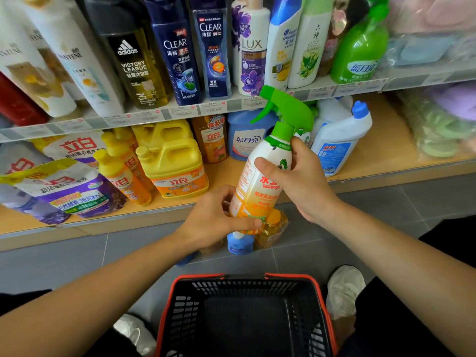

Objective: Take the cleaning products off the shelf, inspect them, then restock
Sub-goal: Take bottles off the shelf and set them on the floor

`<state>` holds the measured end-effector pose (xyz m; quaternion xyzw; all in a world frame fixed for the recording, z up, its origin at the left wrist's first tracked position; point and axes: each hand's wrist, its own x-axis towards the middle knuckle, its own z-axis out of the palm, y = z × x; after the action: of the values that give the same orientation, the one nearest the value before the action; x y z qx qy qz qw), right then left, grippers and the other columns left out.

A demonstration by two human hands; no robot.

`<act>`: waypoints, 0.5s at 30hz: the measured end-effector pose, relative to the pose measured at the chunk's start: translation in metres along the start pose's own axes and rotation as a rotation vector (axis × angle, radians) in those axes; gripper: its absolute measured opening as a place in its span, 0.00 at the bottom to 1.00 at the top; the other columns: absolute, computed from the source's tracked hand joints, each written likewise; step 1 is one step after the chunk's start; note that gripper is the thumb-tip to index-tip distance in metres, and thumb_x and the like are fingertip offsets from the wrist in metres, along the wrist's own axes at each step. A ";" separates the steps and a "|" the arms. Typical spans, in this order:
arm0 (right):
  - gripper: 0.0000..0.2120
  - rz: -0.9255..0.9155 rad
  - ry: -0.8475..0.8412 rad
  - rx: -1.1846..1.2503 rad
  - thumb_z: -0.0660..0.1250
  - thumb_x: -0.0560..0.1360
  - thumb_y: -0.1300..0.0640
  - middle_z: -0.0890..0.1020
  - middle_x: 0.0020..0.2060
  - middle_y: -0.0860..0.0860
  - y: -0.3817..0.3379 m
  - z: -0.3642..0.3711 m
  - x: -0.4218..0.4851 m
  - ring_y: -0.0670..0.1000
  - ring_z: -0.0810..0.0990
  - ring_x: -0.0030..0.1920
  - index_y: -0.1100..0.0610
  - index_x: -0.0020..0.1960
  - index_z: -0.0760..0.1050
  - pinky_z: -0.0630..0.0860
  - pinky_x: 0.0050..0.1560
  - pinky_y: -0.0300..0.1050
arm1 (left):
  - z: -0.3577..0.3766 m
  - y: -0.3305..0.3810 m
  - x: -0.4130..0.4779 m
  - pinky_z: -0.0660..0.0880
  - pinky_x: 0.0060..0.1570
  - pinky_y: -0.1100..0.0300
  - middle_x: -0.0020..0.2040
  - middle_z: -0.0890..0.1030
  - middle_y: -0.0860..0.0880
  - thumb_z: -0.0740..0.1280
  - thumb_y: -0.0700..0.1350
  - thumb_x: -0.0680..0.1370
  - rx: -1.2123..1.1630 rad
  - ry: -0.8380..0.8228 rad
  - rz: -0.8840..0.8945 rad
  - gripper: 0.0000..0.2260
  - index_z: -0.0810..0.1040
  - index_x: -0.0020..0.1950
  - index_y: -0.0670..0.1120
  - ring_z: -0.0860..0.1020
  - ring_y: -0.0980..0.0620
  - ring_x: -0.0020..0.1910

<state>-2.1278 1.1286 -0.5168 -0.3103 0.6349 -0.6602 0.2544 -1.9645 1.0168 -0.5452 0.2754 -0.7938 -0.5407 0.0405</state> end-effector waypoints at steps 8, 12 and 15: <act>0.21 0.122 0.000 -0.698 0.74 0.66 0.32 0.84 0.39 0.44 -0.001 -0.021 -0.003 0.44 0.83 0.43 0.48 0.45 0.79 0.81 0.45 0.48 | -0.029 0.009 0.001 0.79 0.34 0.63 0.43 0.85 0.54 0.82 0.41 0.66 -0.229 0.300 0.063 0.24 0.77 0.58 0.49 0.84 0.58 0.40; 0.17 -0.155 0.054 -0.809 0.76 0.66 0.37 0.81 0.32 0.41 -0.002 -0.021 -0.006 0.40 0.80 0.38 0.50 0.42 0.83 0.77 0.41 0.42 | -0.044 0.019 0.000 0.79 0.43 0.68 0.53 0.82 0.54 0.84 0.44 0.65 -0.076 0.386 0.154 0.29 0.77 0.62 0.49 0.82 0.63 0.49; 0.29 -0.310 -0.143 -0.767 0.81 0.63 0.46 0.78 0.52 0.44 0.004 -0.015 -0.004 0.44 0.77 0.53 0.52 0.61 0.77 0.75 0.54 0.42 | -0.048 0.027 -0.002 0.79 0.47 0.68 0.56 0.81 0.54 0.85 0.46 0.64 0.025 0.373 0.253 0.30 0.77 0.63 0.49 0.80 0.63 0.54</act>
<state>-2.1366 1.1415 -0.5210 -0.5194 0.7613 -0.3832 0.0614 -1.9564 0.9845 -0.5008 0.2696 -0.8073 -0.4612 0.2508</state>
